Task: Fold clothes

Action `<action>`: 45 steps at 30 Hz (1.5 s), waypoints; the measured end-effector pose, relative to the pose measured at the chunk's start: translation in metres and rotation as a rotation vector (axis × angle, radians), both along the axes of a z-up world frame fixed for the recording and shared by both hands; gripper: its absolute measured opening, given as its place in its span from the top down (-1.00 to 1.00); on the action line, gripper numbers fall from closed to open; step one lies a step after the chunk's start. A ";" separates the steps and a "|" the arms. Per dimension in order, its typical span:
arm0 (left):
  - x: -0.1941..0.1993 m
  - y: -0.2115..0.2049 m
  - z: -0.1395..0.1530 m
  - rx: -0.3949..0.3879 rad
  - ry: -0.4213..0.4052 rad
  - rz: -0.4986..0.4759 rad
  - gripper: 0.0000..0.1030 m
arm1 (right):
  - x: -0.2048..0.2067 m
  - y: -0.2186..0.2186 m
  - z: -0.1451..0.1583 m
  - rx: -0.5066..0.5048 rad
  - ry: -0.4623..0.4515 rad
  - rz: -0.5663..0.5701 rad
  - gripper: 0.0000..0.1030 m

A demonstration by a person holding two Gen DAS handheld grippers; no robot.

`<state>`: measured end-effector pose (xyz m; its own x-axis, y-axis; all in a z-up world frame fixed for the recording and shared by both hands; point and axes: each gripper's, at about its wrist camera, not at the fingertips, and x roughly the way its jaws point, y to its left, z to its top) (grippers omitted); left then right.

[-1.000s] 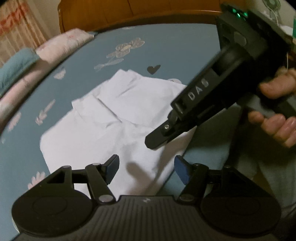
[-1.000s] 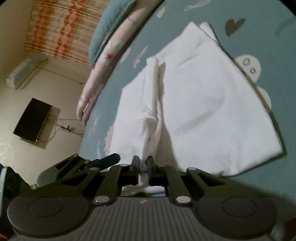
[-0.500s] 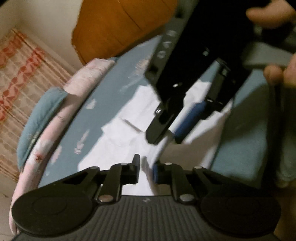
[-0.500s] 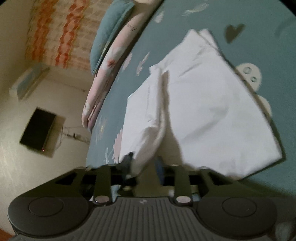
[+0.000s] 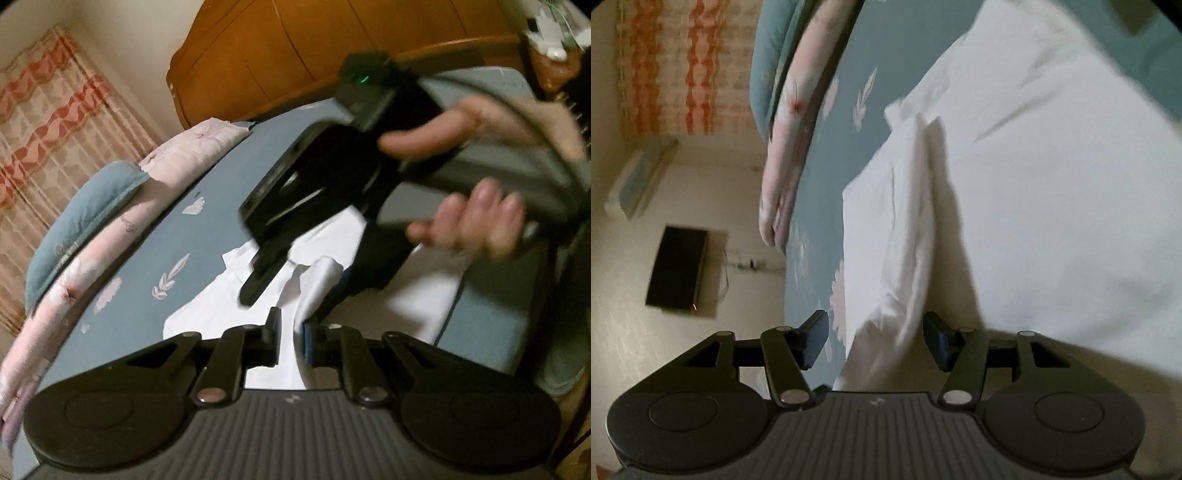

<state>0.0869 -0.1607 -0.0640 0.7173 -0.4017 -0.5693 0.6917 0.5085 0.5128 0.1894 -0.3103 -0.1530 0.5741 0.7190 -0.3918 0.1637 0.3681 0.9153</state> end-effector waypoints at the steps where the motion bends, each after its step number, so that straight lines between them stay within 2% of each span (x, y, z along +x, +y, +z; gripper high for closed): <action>1: 0.001 0.002 0.000 -0.001 0.014 -0.006 0.63 | 0.004 0.005 0.002 -0.037 -0.005 0.009 -0.02; 2: 0.001 0.004 0.000 -0.002 0.028 -0.012 0.63 | 0.008 0.008 0.004 -0.082 -0.016 0.021 0.36; 3: 0.002 0.006 0.000 -0.002 0.043 -0.019 0.61 | 0.010 0.011 0.008 -0.135 -0.032 0.036 0.59; 5: 0.001 0.015 0.001 -0.016 0.086 -0.030 0.50 | 0.011 0.016 0.014 -0.226 -0.058 0.059 0.63; 6: 0.001 0.020 0.002 -0.024 0.108 -0.035 0.35 | 0.010 0.019 0.017 -0.264 -0.072 0.067 0.64; 12: 0.010 0.052 0.017 -0.120 0.299 0.004 0.10 | 0.010 0.031 0.047 -0.485 -0.147 0.131 0.66; 15: 0.019 0.064 0.024 -0.151 0.331 0.035 0.02 | 0.004 0.032 0.064 -0.617 -0.183 0.176 0.66; 18: 0.019 0.066 0.025 -0.153 0.330 0.039 -0.07 | 0.000 0.026 0.082 -0.694 -0.198 0.188 0.66; 26: 0.017 0.072 0.027 -0.159 0.328 0.050 -0.11 | -0.011 -0.005 0.091 -0.771 -0.178 0.178 0.66; 33: 0.026 0.054 0.025 -0.142 0.390 0.017 -0.27 | -0.013 -0.021 0.078 -0.754 -0.146 0.156 0.66; 45: 0.036 0.040 0.016 -0.129 0.441 0.009 -0.36 | -0.023 -0.040 0.072 -0.722 -0.134 0.143 0.66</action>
